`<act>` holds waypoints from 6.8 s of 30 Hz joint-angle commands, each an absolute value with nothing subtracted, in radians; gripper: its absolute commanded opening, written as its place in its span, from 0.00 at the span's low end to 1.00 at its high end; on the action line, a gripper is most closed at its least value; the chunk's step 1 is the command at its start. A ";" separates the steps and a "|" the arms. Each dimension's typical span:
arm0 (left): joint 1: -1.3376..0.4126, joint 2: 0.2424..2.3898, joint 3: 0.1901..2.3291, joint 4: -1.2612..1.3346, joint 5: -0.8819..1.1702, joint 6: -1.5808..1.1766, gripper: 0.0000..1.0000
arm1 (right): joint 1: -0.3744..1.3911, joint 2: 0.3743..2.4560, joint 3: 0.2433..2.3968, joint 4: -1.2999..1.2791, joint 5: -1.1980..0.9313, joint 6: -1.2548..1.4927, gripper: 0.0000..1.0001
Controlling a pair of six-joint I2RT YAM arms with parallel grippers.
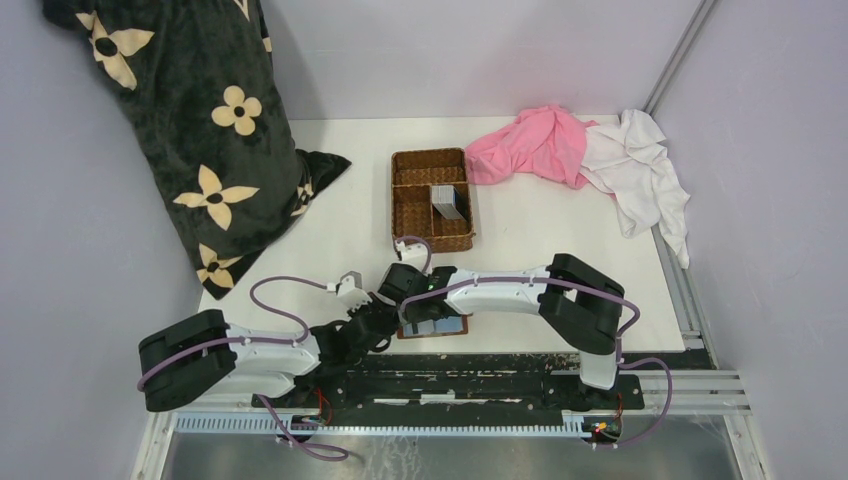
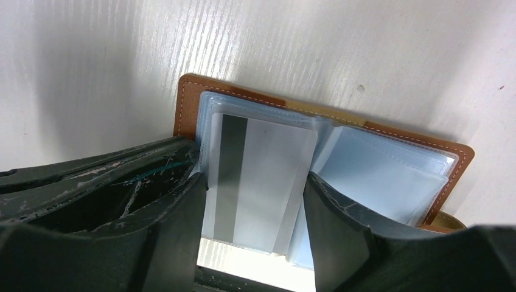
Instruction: Put the credit cards into the card holder
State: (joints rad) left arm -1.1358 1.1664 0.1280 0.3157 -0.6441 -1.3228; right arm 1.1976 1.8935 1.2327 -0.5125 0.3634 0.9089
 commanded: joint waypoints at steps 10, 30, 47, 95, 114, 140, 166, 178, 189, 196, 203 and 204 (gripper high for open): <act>-1.161 1.075 0.076 0.051 -0.591 -1.372 0.08 | 1.218 1.854 1.252 -0.487 0.363 0.859 0.76; -1.161 0.773 0.138 -0.112 -0.746 -1.332 0.37 | 1.160 1.631 1.235 -0.496 0.446 0.729 0.79; -1.161 0.864 0.161 -0.238 -0.756 -1.438 0.47 | 0.946 1.627 1.310 -0.495 0.317 0.573 0.78; -1.152 1.471 0.482 0.079 -0.724 -1.274 0.33 | 0.895 1.272 0.779 -0.384 0.324 0.651 0.84; -1.118 1.507 0.435 0.118 -0.706 -1.273 0.29 | 0.697 1.269 0.463 0.074 -0.030 0.765 0.83; -1.070 1.473 0.419 0.098 -0.664 -1.251 0.40 | 0.665 1.209 0.318 0.262 -0.070 0.917 0.20; -1.068 1.348 0.237 0.333 -0.524 -1.303 0.33 | 0.666 1.157 0.302 0.224 -0.059 0.950 0.11; -1.070 1.558 0.197 0.632 -0.364 -1.330 0.41 | 0.666 1.184 0.297 0.233 -0.067 0.957 0.12; -1.071 1.327 0.169 0.579 -0.462 -1.316 0.42 | 0.675 1.194 0.285 0.239 -0.063 0.961 0.11; -1.071 1.319 0.216 0.579 -0.473 -1.284 0.42 | 0.738 1.239 0.294 0.271 -0.034 0.979 0.11; -1.072 1.278 0.178 0.527 -0.483 -1.313 0.42 | 0.770 1.244 0.307 0.258 -0.002 0.981 0.11; -1.074 1.236 0.172 0.479 -0.497 -1.314 0.42 | 0.770 1.240 0.308 0.254 -0.001 0.981 0.11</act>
State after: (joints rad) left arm -1.0676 1.3281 0.1944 0.5610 -0.4538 -1.3273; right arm 0.7582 1.2396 0.2928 0.2577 -0.0204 0.9817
